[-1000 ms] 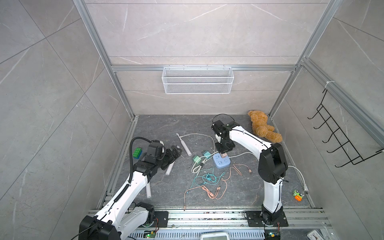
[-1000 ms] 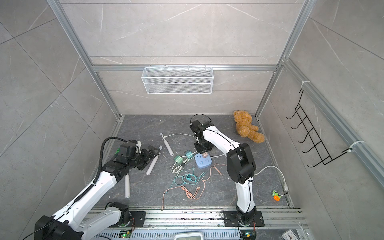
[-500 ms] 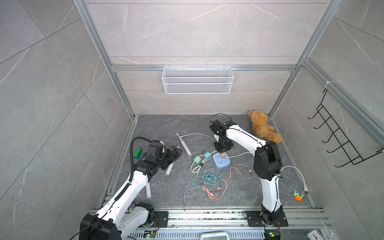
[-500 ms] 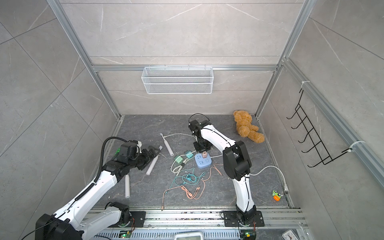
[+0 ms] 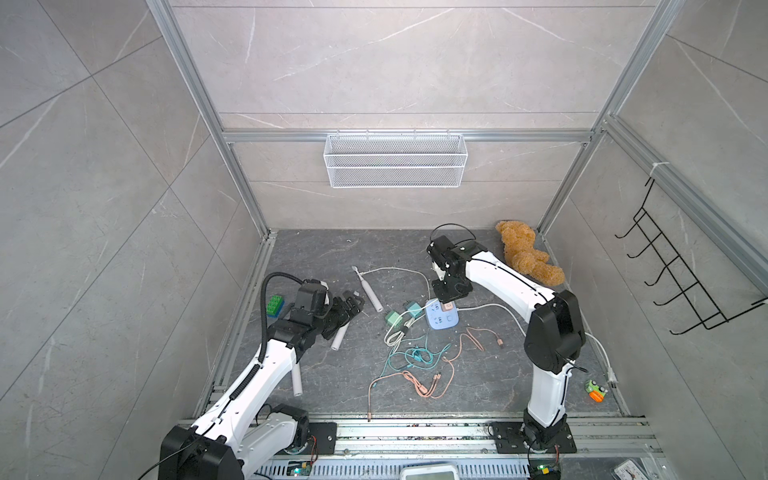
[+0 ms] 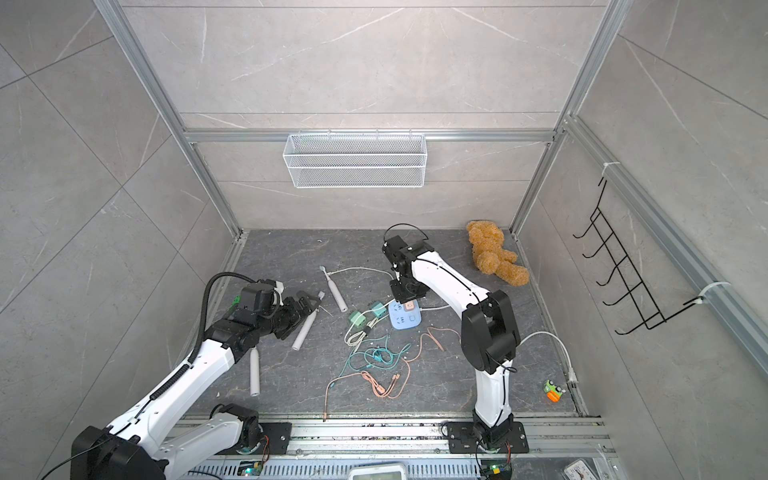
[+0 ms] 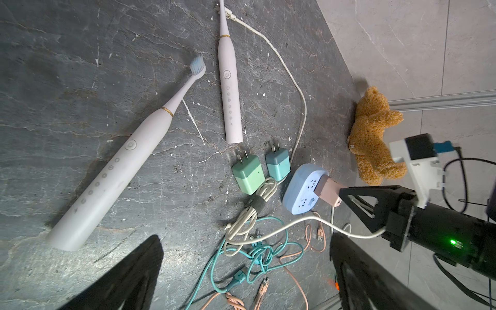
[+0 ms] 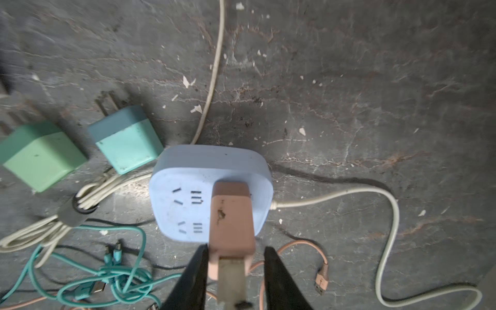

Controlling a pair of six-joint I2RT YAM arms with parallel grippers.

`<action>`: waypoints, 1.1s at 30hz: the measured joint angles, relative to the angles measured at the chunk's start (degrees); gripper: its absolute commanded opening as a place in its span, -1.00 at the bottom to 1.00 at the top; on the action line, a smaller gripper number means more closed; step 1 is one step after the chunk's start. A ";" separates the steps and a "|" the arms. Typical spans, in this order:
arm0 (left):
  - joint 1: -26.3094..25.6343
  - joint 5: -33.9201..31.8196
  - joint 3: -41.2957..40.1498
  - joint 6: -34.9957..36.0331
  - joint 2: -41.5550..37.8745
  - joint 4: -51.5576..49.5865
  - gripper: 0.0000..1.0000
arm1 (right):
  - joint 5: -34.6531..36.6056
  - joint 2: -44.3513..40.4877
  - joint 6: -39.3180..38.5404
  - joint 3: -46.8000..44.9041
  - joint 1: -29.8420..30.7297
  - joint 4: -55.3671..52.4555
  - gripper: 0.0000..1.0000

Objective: Charge the electric toothbrush
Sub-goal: Insert the plug into the socket.

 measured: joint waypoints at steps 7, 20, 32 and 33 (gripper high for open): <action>0.00 -1.27 0.61 0.39 0.00 -1.40 0.99 | -1.77 -5.77 -0.26 -2.10 0.00 1.46 -0.05; 0.15 -1.33 1.31 0.42 0.00 -1.79 0.99 | -1.03 -4.22 -0.42 -5.92 0.00 2.10 -0.09; 0.15 -1.42 1.31 0.42 0.00 -2.03 0.99 | 1.46 2.62 -0.42 -3.82 -0.59 2.82 0.05; 0.15 -1.42 1.31 0.42 0.00 -2.08 0.99 | 1.42 2.71 -0.35 -3.82 -0.59 2.82 0.16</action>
